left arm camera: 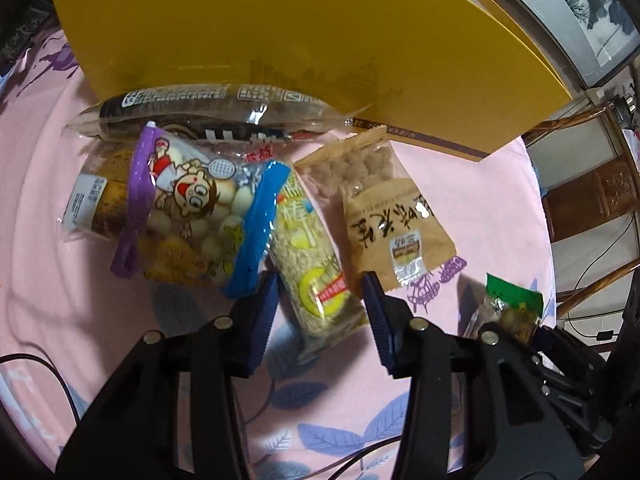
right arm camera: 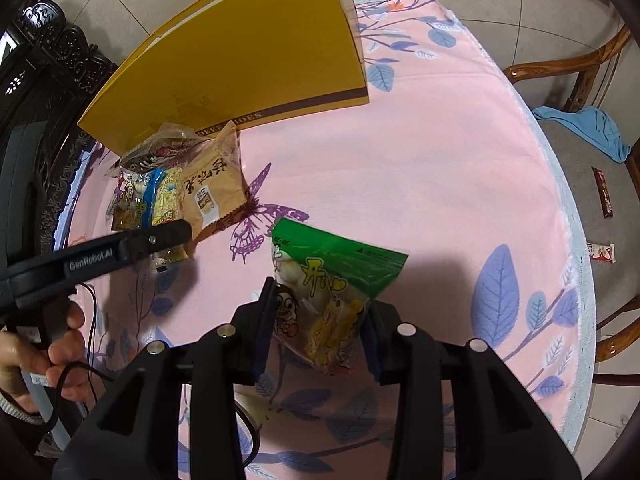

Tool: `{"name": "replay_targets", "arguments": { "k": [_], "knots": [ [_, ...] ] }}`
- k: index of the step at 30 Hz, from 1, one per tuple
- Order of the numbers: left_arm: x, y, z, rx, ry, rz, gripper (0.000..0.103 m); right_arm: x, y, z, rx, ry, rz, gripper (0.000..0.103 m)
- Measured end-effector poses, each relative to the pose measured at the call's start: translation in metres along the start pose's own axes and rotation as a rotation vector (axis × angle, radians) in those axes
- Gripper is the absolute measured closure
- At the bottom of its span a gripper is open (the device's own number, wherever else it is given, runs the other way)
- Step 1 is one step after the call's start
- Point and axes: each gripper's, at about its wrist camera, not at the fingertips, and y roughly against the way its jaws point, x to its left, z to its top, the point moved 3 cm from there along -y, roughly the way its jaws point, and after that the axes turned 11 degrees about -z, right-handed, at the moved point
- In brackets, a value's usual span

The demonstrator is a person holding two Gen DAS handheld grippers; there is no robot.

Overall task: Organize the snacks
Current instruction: 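Grasp the clear peanut-stick pack with the left gripper while the right gripper grasps the green pack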

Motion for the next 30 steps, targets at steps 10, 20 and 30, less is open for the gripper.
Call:
{"name": "replay_targets", "arguments": {
  "k": [10, 20, 30],
  "knots": [
    [0.016, 0.029, -0.031, -0.022, -0.009, -0.010, 0.073, -0.002, 0.003, -0.001, -0.010, 0.010, -0.004, 0.064],
    [0.005, 0.073, -0.056, -0.082, -0.051, -0.069, 0.073, 0.012, 0.025, -0.002, -0.067, 0.083, 0.014, 0.067],
    [0.004, 0.059, -0.071, -0.045, -0.068, -0.058, 0.073, 0.012, 0.014, -0.011, -0.007, 0.076, 0.023, 0.077]
  ]
}}
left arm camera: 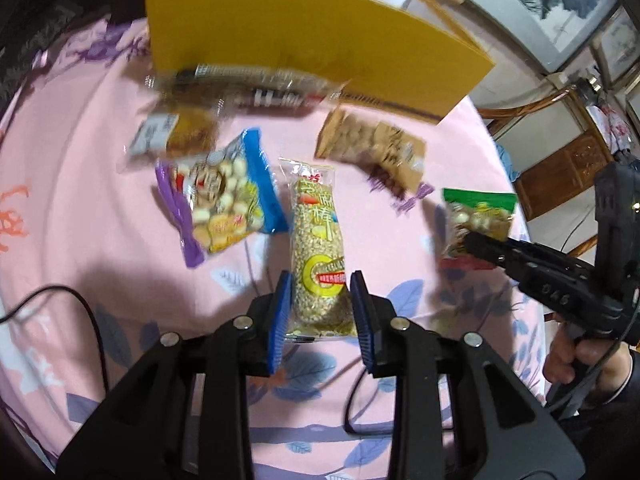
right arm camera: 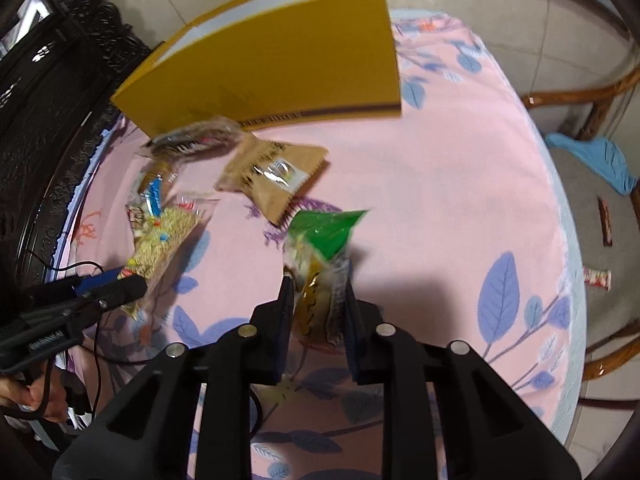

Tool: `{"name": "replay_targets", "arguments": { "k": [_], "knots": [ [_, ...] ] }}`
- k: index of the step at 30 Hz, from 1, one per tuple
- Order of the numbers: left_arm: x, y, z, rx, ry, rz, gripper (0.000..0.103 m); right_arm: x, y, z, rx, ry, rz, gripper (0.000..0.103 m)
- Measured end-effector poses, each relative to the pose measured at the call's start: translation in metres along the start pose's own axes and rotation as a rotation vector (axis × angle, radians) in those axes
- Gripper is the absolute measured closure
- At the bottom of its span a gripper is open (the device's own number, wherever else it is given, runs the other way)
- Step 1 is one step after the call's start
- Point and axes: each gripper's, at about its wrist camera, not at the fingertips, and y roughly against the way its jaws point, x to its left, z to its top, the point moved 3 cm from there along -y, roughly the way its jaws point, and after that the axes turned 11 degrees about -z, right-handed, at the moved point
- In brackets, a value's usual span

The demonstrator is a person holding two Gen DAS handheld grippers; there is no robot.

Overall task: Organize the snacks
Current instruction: 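Lift both held packs toward the yellow box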

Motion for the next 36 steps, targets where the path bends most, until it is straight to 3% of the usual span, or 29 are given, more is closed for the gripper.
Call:
{"name": "replay_targets", "arguments": {
  "k": [4, 8, 14, 26, 28, 29, 33, 36],
  "knots": [
    [0.003, -0.013, 0.001, 0.018, 0.007, 0.008, 0.073, -0.008, -0.014, 0.004, 0.049, -0.075, 0.033, 0.071],
    [0.008, -0.030, 0.005, 0.051, 0.028, 0.011, 0.073, 0.000, -0.021, 0.004, 0.063, -0.046, 0.032, 0.071],
    [0.006, -0.028, 0.006, 0.036, 0.000, 0.017, 0.073, 0.008, -0.008, 0.002, 0.032, 0.030, 0.034, 0.083],
    [-0.017, 0.046, 0.017, -0.134, -0.052, -0.046, 0.074, 0.015, 0.053, 0.021, -0.111, 0.048, 0.083, 0.083],
    [-0.019, 0.061, 0.022, -0.165, -0.060, -0.055, 0.078, 0.016, 0.062, 0.029, -0.142, 0.048, 0.092, 0.083],
    [-0.021, 0.068, 0.026, -0.181, -0.066, -0.058, 0.097, 0.017, 0.065, 0.032, -0.152, 0.049, 0.095, 0.083],
    [-0.026, 0.085, 0.037, -0.222, -0.095, -0.066, 0.099, 0.025, 0.076, 0.043, -0.189, 0.072, 0.104, 0.083],
    [-0.016, 0.060, 0.031, -0.137, -0.072, -0.045, 0.099, 0.029, 0.076, 0.042, -0.186, 0.082, 0.112, 0.083]
  ]
}}
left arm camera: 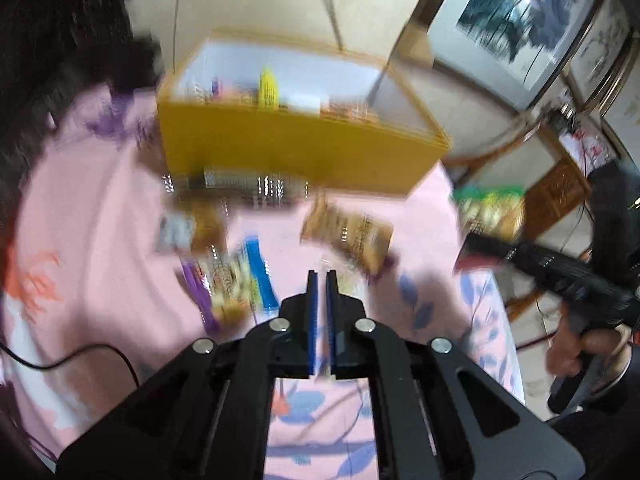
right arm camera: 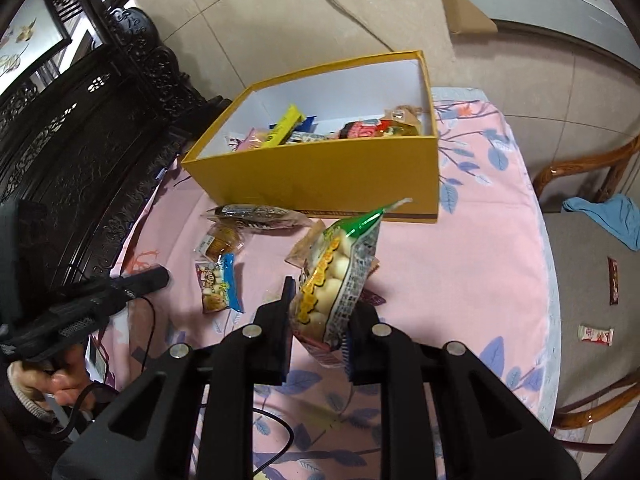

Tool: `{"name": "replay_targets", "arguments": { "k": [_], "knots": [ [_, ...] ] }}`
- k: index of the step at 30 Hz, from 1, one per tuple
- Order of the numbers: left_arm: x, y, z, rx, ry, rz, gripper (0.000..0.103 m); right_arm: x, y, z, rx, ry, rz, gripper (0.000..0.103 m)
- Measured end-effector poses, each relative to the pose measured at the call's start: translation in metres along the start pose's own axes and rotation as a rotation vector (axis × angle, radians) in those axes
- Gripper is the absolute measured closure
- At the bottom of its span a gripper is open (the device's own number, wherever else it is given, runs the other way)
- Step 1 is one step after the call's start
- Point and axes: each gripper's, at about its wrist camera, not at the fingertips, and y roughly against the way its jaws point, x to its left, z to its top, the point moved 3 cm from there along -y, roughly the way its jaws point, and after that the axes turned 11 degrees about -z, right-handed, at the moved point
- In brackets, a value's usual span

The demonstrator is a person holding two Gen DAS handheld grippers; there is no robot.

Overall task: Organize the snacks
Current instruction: 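Lift both held packs toward the yellow box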

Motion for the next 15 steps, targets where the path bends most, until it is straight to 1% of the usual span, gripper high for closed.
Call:
{"name": "replay_targets", "arguments": {
  "k": [1, 2, 3, 4, 5, 7, 8, 9, 11, 12, 14, 15],
  "knots": [
    [0.004, -0.009, -0.006, 0.033, 0.012, 0.018, 0.099, 0.000, 0.000, -0.001, 0.003, -0.001, 0.001, 0.083],
    [0.007, -0.022, -0.014, 0.079, 0.027, 0.034, 0.096, 0.000, 0.000, -0.002, 0.008, -0.003, 0.001, 0.083],
    [0.008, -0.029, -0.019, 0.105, 0.037, 0.032, 0.090, -0.001, -0.001, -0.004, 0.011, -0.006, 0.002, 0.083],
    [0.006, -0.037, -0.022, 0.122, 0.049, 0.027, 0.088, -0.001, -0.001, -0.005, 0.014, -0.008, 0.000, 0.083],
    [0.004, -0.042, -0.023, 0.128, 0.051, 0.018, 0.084, -0.002, -0.001, -0.006, 0.015, -0.009, -0.003, 0.083],
    [-0.007, -0.055, -0.021, 0.147, 0.047, -0.008, 0.066, -0.004, -0.002, -0.008, 0.023, -0.016, -0.008, 0.083],
    [-0.012, -0.061, -0.019, 0.151, 0.038, -0.005, 0.051, -0.006, -0.003, -0.009, 0.027, -0.021, -0.013, 0.083],
    [-0.016, -0.067, -0.017, 0.155, 0.023, -0.001, 0.048, -0.007, -0.003, -0.009, 0.030, -0.026, -0.015, 0.083],
    [-0.021, -0.078, -0.016, 0.181, -0.009, 0.001, 0.048, -0.011, -0.002, -0.010, 0.031, -0.038, -0.019, 0.083],
    [-0.024, -0.086, -0.018, 0.202, -0.033, 0.017, 0.048, -0.013, -0.002, -0.010, 0.031, -0.041, -0.021, 0.083],
    [-0.023, -0.099, -0.024, 0.247, -0.048, 0.034, 0.048, -0.016, -0.001, -0.011, 0.029, -0.048, -0.026, 0.083],
    [-0.022, -0.105, -0.028, 0.273, -0.046, 0.040, 0.052, -0.018, -0.001, -0.011, 0.028, -0.052, -0.029, 0.083]
  ]
}}
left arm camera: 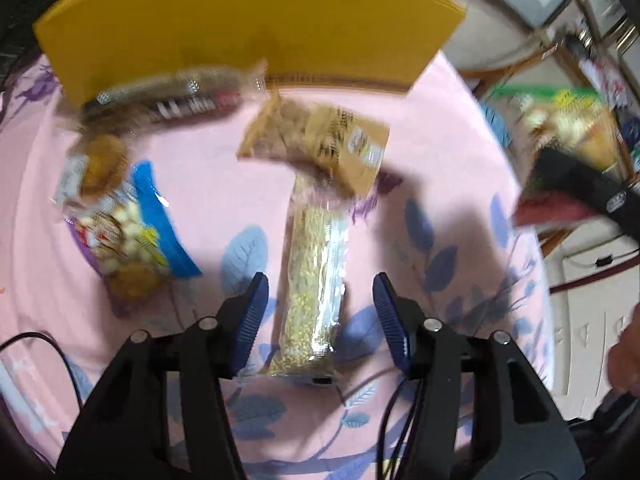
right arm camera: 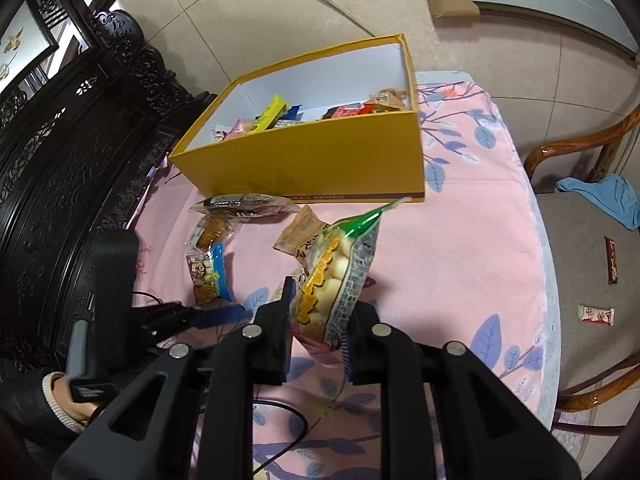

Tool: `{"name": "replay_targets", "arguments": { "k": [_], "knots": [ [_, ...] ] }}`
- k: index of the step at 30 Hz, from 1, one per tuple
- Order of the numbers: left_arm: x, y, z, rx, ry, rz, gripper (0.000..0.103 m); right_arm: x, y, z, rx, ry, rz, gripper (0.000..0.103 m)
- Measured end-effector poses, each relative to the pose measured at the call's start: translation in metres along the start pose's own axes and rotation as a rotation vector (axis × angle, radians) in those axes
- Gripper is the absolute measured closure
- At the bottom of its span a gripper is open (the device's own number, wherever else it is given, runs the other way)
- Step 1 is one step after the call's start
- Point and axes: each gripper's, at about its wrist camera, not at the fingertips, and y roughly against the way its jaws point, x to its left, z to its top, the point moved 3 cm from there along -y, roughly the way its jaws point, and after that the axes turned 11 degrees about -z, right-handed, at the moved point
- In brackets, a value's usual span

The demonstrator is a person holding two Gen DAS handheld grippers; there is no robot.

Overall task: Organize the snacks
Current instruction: 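Lift both held packs toward the yellow box, then lower both packs into the yellow box and open both grippers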

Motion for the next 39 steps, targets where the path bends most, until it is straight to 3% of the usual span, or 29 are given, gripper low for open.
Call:
{"name": "replay_targets", "arguments": {
  "k": [3, 8, 17, 22, 27, 32, 35, 36, 37, 38, 39],
  "knots": [
    [-0.001, -0.007, -0.009, 0.024, -0.039, 0.036, 0.074, -0.004, 0.000, -0.001, 0.004, -0.015, -0.009, 0.083],
    [0.001, 0.010, -0.022, -0.011, -0.046, 0.032, 0.075, -0.007, 0.000, -0.002, 0.003, -0.026, -0.016, 0.083],
    [0.008, 0.098, -0.012, -0.223, -0.014, 0.002, 0.075, 0.004, 0.007, 0.009, -0.025, 0.003, 0.006, 0.083],
    [0.007, 0.160, 0.026, -0.387, -0.052, 0.026, 0.075, 0.015, 0.022, 0.037, -0.099, 0.031, 0.031, 0.083],
    [0.007, 0.204, 0.080, -0.515, -0.097, 0.028, 0.075, 0.027, 0.035, 0.091, -0.212, 0.060, 0.061, 0.083],
    [0.009, 0.216, 0.142, -0.603, -0.132, 0.067, 0.075, 0.039, 0.038, 0.151, -0.332, 0.098, 0.071, 0.083],
    [0.017, 0.211, 0.178, -0.624, -0.110, 0.085, 0.074, 0.044, 0.027, 0.183, -0.354, 0.100, 0.088, 0.082],
    [0.021, 0.208, 0.186, -0.628, -0.096, 0.102, 0.065, 0.046, 0.022, 0.190, -0.354, 0.099, 0.084, 0.073],
    [0.027, 0.207, 0.194, -0.634, -0.077, 0.126, 0.047, 0.046, 0.017, 0.196, -0.355, 0.095, 0.058, 0.048],
    [0.031, 0.209, 0.199, -0.658, -0.034, 0.183, 0.023, 0.045, 0.016, 0.200, -0.366, 0.074, 0.011, 0.036],
    [0.033, 0.213, 0.195, -0.691, -0.020, 0.200, 0.020, 0.043, 0.019, 0.199, -0.385, 0.061, 0.010, 0.032]
  ]
}}
